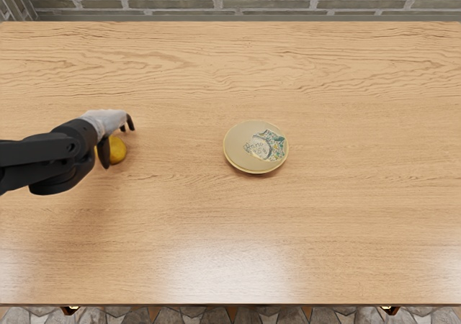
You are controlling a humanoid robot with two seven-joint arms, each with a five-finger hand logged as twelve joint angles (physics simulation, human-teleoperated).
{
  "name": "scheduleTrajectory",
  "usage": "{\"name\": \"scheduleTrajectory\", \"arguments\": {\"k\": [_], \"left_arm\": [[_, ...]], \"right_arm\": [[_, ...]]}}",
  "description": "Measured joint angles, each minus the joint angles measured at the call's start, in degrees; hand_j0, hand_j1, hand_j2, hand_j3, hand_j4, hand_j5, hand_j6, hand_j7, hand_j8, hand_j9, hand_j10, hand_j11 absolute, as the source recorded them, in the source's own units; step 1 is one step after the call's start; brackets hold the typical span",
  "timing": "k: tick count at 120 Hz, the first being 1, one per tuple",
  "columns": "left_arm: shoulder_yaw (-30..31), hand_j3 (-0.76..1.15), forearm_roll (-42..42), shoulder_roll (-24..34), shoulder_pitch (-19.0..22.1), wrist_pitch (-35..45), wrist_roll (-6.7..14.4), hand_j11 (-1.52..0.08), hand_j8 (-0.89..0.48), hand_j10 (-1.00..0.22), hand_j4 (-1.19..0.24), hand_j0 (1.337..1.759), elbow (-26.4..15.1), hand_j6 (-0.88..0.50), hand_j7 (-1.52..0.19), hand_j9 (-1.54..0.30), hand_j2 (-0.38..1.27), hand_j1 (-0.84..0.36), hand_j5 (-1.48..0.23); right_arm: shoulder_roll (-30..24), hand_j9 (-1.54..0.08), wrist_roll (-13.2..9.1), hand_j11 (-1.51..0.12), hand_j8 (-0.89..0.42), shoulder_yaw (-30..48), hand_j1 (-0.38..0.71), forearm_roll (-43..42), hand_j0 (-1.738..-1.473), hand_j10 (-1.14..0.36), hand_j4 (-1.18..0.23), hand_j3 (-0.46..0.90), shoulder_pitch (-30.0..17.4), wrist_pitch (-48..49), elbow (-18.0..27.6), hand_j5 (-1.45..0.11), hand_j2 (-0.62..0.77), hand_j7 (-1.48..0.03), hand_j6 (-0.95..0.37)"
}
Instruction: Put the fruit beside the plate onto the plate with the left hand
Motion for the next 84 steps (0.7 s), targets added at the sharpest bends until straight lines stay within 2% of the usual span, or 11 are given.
{"name": "scheduleTrajectory", "arguments": {"k": [31,84], "left_arm": [[0.54,0.00,0.09,0.21,-0.12,0.54,0.01,-0.48,-0.37,-0.37,-0.37,1.658,0.20,-0.37,-0.48,-0.48,0.10,-0.07,-0.48],[0.90,0.00,0.01,0.00,-0.10,0.63,0.01,-0.62,-0.48,-0.48,-0.47,1.658,0.28,-0.48,-0.62,-0.62,0.15,-0.20,-0.62]], "right_arm": [[0.00,-0.04,0.00,-0.04,-0.03,0.00,-0.31,0.00,-1.658,-0.03,-0.03,0.00,0.00,0.00,0.00,-0.04,-0.01,-0.04,-0.03],[0.00,-0.04,0.00,-0.04,-0.03,0.00,-0.31,0.00,-1.658,-0.03,-0.03,0.00,0.00,0.00,0.00,-0.04,-0.01,-0.04,-0.03]]}}
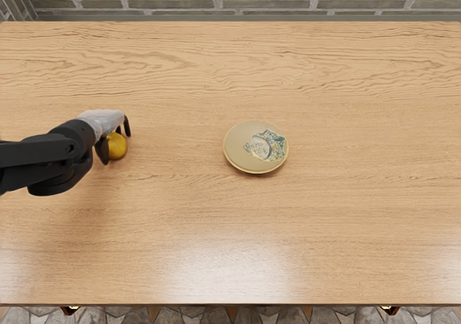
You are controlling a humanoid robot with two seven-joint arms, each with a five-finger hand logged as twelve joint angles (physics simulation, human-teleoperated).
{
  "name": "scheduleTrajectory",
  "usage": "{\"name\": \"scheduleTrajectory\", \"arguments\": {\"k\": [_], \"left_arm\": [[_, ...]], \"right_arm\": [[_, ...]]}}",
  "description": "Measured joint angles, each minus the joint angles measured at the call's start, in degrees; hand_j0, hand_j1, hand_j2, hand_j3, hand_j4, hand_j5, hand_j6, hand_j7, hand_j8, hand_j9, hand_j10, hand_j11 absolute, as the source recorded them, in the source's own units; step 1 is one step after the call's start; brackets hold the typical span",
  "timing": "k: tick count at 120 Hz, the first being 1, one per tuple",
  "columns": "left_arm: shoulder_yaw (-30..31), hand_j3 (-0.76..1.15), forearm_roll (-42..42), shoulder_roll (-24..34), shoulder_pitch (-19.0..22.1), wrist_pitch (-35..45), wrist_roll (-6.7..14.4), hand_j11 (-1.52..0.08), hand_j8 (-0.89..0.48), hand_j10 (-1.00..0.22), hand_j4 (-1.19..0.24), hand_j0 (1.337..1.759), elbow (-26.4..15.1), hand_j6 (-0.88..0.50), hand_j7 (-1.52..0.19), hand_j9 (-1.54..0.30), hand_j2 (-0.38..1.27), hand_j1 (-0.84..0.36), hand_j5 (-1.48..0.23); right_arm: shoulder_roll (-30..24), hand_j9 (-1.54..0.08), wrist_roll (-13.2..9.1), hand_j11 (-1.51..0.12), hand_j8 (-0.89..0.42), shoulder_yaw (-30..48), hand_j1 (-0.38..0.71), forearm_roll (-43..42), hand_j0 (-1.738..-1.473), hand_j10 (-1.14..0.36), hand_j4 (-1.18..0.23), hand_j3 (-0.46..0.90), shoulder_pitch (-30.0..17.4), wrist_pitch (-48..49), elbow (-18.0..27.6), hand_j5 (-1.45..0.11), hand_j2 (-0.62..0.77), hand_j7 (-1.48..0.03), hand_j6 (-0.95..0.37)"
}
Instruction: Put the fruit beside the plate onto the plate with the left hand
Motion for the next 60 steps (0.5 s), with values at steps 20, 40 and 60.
{"name": "scheduleTrajectory", "arguments": {"k": [20,40,60], "left_arm": [[0.07,0.00,0.12,-0.09,0.15,0.00,-0.01,-0.66,-0.50,-0.50,-0.51,1.657,0.28,-0.49,-0.66,-0.66,0.15,-0.22,-0.65],[0.39,0.00,0.17,-0.09,0.15,0.06,-0.01,-0.68,-0.51,-0.52,-0.53,1.656,0.64,-0.50,-0.68,-0.68,0.17,-0.22,-0.66],[0.45,0.00,0.14,-0.17,0.15,0.06,-0.01,-0.71,-0.50,-0.54,-0.55,1.656,0.71,-0.47,-0.71,-0.71,0.19,-0.22,-0.69]], "right_arm": [[0.00,-0.04,0.00,-0.04,-0.03,0.00,-0.31,0.00,-1.658,-0.03,-0.03,0.00,0.00,0.00,0.00,-0.04,-0.01,-0.04,-0.03],[0.00,-0.04,0.00,-0.04,-0.03,0.00,-0.31,0.00,-1.658,-0.03,-0.03,0.00,0.00,0.00,0.00,-0.04,-0.01,-0.04,-0.03],[0.00,-0.04,0.00,-0.04,-0.03,0.00,-0.31,0.00,-1.658,-0.03,-0.03,0.00,0.00,0.00,0.00,-0.04,-0.01,-0.04,-0.03]]}}
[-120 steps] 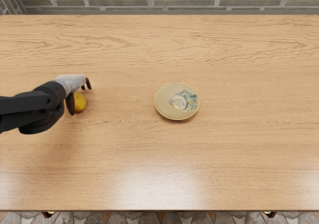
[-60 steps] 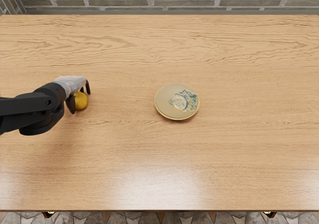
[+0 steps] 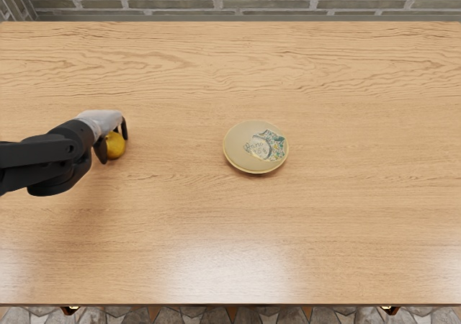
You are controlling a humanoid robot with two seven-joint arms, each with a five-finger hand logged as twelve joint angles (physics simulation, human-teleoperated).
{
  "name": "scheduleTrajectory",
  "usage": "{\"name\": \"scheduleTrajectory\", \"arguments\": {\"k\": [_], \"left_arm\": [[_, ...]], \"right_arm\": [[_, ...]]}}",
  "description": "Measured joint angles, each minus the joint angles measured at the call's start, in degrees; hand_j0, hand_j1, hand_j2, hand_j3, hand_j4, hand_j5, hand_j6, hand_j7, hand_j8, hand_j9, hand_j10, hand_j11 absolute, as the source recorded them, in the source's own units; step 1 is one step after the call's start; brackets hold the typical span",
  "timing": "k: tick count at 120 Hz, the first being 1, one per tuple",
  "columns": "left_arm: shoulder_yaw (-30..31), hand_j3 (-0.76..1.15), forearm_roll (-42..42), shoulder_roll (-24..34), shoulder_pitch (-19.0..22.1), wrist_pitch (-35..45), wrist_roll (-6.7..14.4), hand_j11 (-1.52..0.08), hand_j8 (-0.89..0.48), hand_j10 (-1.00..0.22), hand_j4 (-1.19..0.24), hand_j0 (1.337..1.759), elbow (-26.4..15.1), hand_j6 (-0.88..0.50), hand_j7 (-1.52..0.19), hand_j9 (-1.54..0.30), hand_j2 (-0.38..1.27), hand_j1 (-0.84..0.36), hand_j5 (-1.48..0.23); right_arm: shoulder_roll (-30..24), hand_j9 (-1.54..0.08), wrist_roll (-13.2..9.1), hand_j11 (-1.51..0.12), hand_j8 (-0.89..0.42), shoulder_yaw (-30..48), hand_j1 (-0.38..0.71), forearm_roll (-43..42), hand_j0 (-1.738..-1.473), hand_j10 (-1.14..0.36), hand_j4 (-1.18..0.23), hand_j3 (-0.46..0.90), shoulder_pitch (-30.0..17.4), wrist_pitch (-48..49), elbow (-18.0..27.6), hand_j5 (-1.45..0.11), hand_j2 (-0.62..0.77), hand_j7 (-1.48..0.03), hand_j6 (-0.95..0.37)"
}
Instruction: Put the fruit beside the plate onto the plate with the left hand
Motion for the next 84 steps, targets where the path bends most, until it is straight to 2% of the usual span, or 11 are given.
{"name": "scheduleTrajectory", "arguments": {"k": [30,84], "left_arm": [[-0.01,0.00,-0.18,0.00,-0.17,-0.06,0.00,-0.77,-0.49,-0.58,-0.59,1.656,-0.01,-0.46,-0.77,-0.77,0.30,-0.25,-0.76],[-0.02,0.00,-0.25,0.03,-0.09,-0.09,0.00,-0.87,-0.49,-0.65,-0.63,1.655,-0.10,-0.46,-0.87,-0.87,0.40,-0.25,-0.86]], "right_arm": [[0.00,-0.04,0.02,-0.04,-0.03,0.00,-0.31,0.00,-1.658,-0.03,-0.03,0.00,0.00,0.00,0.00,-0.04,-0.01,-0.04,-0.03],[0.00,-0.04,0.05,-0.04,-0.03,0.00,-0.31,0.00,-1.658,-0.03,-0.03,0.00,-0.03,0.00,0.00,-0.04,-0.01,-0.04,-0.03]]}}
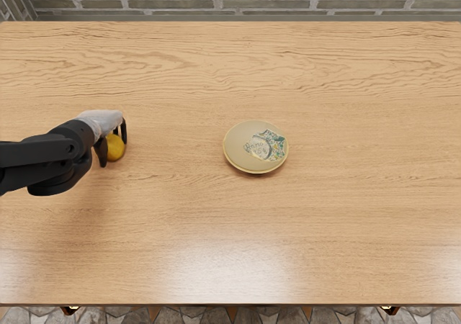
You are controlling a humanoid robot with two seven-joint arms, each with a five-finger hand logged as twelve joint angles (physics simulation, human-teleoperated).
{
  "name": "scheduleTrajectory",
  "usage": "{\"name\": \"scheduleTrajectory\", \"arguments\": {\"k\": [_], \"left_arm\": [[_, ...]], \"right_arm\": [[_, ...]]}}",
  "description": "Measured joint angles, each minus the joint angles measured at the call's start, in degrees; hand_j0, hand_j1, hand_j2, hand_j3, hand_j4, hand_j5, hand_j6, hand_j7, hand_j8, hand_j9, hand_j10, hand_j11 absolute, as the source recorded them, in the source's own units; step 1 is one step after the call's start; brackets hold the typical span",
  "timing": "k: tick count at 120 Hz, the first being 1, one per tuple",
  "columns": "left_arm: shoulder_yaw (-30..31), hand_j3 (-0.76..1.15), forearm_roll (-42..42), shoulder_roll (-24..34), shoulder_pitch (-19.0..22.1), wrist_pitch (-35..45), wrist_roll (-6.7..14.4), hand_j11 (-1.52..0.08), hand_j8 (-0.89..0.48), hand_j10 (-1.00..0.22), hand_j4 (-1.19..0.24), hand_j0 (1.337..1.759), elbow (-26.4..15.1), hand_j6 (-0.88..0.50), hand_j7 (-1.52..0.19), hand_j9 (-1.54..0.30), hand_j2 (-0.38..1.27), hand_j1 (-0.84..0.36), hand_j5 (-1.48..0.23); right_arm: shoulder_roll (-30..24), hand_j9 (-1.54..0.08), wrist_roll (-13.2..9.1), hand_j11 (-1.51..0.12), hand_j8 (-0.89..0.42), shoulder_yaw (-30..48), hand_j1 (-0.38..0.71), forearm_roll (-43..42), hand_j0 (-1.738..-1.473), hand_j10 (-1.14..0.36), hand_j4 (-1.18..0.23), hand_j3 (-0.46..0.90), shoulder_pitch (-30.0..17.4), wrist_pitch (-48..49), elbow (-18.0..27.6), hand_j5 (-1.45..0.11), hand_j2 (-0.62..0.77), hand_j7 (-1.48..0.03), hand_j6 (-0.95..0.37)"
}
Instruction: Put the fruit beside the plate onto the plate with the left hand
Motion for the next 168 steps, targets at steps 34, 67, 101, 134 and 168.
{"name": "scheduleTrajectory", "arguments": {"k": [34,67,101,134,168], "left_arm": [[-0.02,0.00,-0.53,0.52,-0.37,-0.06,-0.01,-0.89,-0.46,-0.67,-0.59,1.656,-0.50,-0.42,-0.90,-0.89,0.47,-0.30,-0.91],[-0.31,0.00,-1.81,2.90,-3.13,-0.22,0.00,-0.91,-0.45,-0.69,-0.57,1.656,-3.39,-0.40,-0.92,-0.91,0.52,-0.31,-0.95],[-0.40,0.00,-5.35,4.27,-6.30,-0.34,-0.01,-0.96,-0.41,-0.72,-0.54,1.655,-7.59,-0.37,-0.96,-0.96,0.50,-0.31,-0.99],[-0.37,0.00,-7.86,3.92,-11.04,-0.87,0.00,-0.98,-0.44,-0.74,-0.58,1.655,-7.89,-0.40,-0.99,-0.98,0.47,-0.27,-1.01],[-0.40,0.00,-8.80,3.01,-14.58,-2.18,0.01,-0.99,-0.45,-0.75,-0.61,1.655,-7.37,-0.41,-1.00,-0.99,0.48,-0.26,-1.02]], "right_arm": [[0.00,-0.04,-0.05,-0.04,-0.03,0.01,-0.31,0.00,-1.658,-0.03,-0.03,0.00,0.03,0.00,0.00,-0.04,-0.01,-0.04,-0.03],[0.00,-0.04,-0.06,-0.04,-0.03,0.01,-0.31,0.00,-1.658,-0.03,-0.03,0.00,0.02,0.00,0.00,-0.04,-0.01,-0.04,-0.03],[0.00,-0.04,0.02,-0.04,-0.03,-0.02,-0.31,0.00,-1.658,-0.03,-0.03,0.00,0.03,0.00,0.00,-0.04,-0.01,-0.04,-0.03],[0.00,-0.04,0.03,-0.04,-0.03,-0.04,-0.31,0.00,-1.658,-0.03,-0.03,0.00,0.03,0.00,0.00,-0.04,-0.01,-0.04,-0.03],[0.00,-0.04,0.02,-0.04,-0.03,-0.07,-0.31,0.00,-1.658,-0.03,-0.03,0.00,0.03,0.00,0.00,-0.04,-0.01,-0.04,-0.03]]}}
